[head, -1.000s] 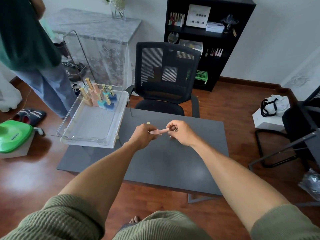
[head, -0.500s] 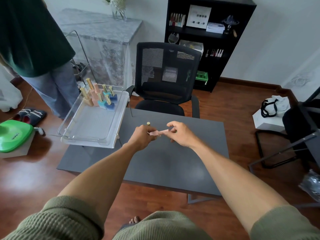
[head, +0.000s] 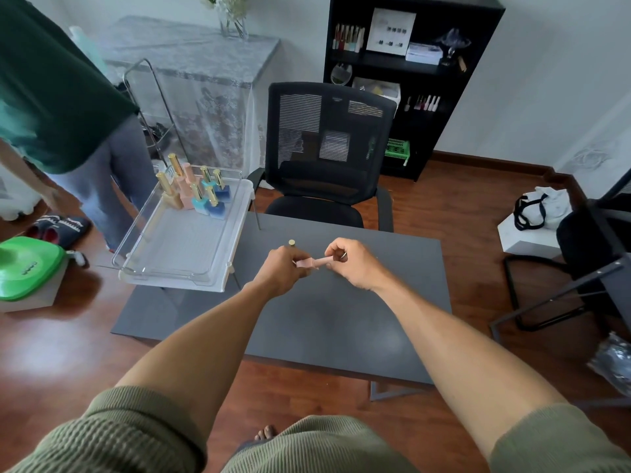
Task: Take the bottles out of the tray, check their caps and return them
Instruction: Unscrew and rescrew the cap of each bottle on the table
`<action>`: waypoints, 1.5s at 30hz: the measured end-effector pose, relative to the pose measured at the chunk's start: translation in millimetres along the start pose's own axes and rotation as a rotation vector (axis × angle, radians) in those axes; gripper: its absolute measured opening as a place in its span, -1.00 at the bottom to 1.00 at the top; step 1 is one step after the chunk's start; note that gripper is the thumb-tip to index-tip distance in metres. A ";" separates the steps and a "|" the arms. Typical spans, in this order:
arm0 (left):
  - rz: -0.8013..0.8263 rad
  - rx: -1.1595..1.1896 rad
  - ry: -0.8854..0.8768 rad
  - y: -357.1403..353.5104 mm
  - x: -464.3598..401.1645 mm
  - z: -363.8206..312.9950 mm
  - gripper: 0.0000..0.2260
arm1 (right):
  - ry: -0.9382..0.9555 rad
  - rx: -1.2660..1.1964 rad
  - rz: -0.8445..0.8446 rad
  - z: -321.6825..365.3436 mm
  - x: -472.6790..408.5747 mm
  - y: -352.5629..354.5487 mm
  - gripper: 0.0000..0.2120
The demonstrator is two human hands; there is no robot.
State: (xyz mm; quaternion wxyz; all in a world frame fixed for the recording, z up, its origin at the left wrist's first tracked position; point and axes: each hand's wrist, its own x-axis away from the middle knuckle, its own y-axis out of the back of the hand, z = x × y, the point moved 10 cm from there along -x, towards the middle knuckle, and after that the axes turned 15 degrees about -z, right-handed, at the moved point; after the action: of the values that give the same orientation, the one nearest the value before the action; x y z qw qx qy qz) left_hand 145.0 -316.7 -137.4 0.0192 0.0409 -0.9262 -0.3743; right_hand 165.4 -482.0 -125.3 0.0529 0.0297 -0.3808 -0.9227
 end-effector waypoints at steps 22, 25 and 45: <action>-0.054 -0.124 -0.147 7.6 6.6 -20.7 -0.90 | -0.136 -0.027 0.001 -11.7 3.4 -0.2 -0.87; -0.004 -0.105 -0.106 3.7 5.8 -17.5 -0.88 | -0.155 -0.086 -0.047 -7.1 2.4 2.9 -0.92; 0.066 -0.510 0.051 -36.1 36.7 80.6 -0.16 | -0.125 0.077 -0.132 -10.0 2.9 -12.4 -0.90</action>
State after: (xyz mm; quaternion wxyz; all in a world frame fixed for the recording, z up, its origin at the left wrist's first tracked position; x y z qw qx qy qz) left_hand 105.3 -290.1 -220.3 0.0645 0.0138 -0.8019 -0.5938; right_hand 162.6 -480.6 -141.2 -0.0331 -0.0009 -0.4158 -0.9089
